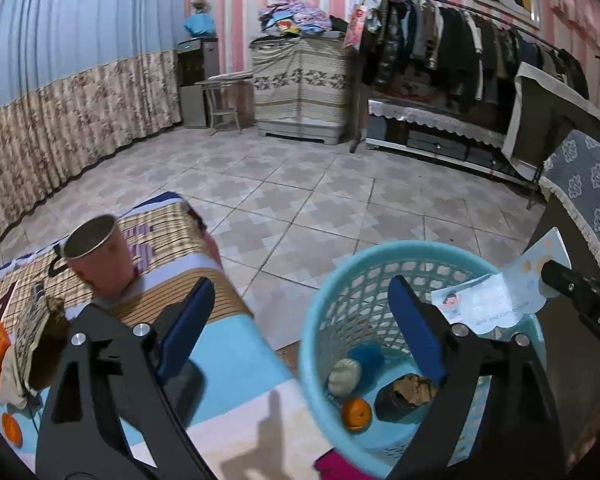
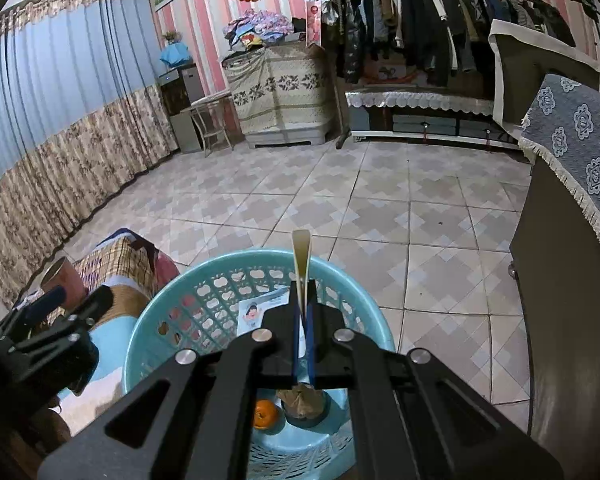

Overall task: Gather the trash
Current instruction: 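Open the right tool to drop the white card into the basket, then turn both tools back from the basket toward the mat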

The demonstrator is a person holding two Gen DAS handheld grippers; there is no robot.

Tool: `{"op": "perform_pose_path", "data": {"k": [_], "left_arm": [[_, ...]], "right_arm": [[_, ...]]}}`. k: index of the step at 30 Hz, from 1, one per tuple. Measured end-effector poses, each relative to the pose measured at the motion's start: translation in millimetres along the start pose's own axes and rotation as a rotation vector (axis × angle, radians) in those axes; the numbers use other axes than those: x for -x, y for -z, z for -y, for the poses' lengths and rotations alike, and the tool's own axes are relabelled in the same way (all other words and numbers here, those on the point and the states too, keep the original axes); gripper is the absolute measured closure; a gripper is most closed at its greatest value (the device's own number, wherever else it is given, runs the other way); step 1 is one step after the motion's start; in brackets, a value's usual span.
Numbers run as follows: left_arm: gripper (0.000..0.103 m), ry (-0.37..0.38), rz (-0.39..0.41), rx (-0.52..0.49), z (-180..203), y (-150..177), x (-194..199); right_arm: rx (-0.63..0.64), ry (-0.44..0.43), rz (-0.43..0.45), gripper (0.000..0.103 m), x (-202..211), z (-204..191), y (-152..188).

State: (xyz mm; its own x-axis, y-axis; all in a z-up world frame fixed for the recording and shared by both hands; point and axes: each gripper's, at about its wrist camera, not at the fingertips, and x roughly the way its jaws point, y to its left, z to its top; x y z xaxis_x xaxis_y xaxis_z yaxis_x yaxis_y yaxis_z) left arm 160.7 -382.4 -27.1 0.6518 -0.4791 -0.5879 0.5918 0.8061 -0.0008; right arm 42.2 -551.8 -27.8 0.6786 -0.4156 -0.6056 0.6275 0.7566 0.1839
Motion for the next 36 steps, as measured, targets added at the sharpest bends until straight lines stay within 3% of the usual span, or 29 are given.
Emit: {"op": "perform_pose_path", "data": {"k": [9,21,22,24,25,29,33,36], "left_arm": [[0.014,-0.073,0.021,-0.012,-18.8,3.6,11.8],[0.013,-0.083,0.019,0.005,-28.5,8.2,16.3],[0.013,-0.084,0.018,0.004,-29.2,7.7,16.5],[0.013,-0.086,0.019,0.007,-31.4,7.8,17.3],[0.013,-0.086,0.020,0.010,-32.8,7.6,18.5],[0.013,-0.087,0.025,0.012,-36.3,7.9,22.8],[0.013,-0.092,0.029,0.011,-37.6,6.8,25.0],[0.011,-0.099,0.034,0.019,-42.1,7.4,30.8]], "right_arm": [[0.045,0.012,-0.038,0.100,-20.8,-15.4,0.9],[0.040,0.052,-0.097,0.097,-36.4,-14.1,7.5],[0.040,0.055,-0.102,0.090,-37.7,-13.6,7.9],[0.038,0.068,-0.095,0.045,-37.2,-12.5,9.1],[0.041,0.079,-0.078,0.041,-35.0,-13.2,9.7],[0.050,0.075,-0.089,0.040,-35.2,-16.0,9.7],[0.079,0.092,-0.088,0.021,-34.5,-23.0,10.6],[0.086,0.096,-0.078,0.016,-31.9,-26.9,10.6]]}}
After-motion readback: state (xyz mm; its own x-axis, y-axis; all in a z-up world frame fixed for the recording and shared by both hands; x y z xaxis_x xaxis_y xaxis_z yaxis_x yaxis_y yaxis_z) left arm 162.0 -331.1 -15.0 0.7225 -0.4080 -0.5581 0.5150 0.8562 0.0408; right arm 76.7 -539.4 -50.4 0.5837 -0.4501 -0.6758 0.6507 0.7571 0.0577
